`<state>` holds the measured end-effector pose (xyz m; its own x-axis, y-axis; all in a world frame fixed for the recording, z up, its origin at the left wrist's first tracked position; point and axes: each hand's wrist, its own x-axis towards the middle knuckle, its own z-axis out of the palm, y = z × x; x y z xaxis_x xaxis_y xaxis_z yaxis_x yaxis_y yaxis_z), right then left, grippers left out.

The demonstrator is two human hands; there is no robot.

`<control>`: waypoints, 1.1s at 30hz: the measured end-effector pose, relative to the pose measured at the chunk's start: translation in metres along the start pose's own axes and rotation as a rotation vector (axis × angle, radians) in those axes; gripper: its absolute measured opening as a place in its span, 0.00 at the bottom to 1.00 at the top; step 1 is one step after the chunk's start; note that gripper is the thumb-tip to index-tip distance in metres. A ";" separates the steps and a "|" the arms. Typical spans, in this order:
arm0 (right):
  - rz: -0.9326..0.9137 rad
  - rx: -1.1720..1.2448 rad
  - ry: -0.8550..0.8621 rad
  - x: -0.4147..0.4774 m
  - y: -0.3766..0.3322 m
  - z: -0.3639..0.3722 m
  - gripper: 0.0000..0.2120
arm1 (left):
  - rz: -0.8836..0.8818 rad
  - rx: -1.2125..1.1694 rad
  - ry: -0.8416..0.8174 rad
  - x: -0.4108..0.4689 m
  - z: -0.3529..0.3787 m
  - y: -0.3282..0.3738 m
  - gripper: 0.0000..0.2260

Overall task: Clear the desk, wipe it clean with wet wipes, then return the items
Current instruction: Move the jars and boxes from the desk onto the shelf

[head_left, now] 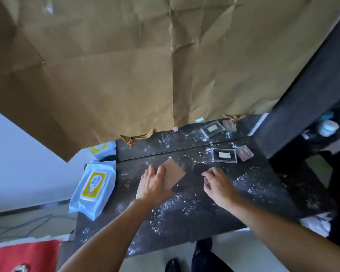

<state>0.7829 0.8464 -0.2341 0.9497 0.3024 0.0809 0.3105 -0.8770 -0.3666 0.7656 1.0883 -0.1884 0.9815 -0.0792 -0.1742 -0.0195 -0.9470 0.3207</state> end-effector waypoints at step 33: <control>0.429 -0.040 0.273 -0.202 0.330 -0.228 0.11 | 0.574 -0.077 0.327 0.093 -0.018 0.503 0.30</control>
<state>0.7030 0.4108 -0.1598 0.9662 -0.1918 0.1720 -0.1134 -0.9160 -0.3848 0.8504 0.6105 -0.0264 0.8268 -0.4540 0.3322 -0.5546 -0.7566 0.3463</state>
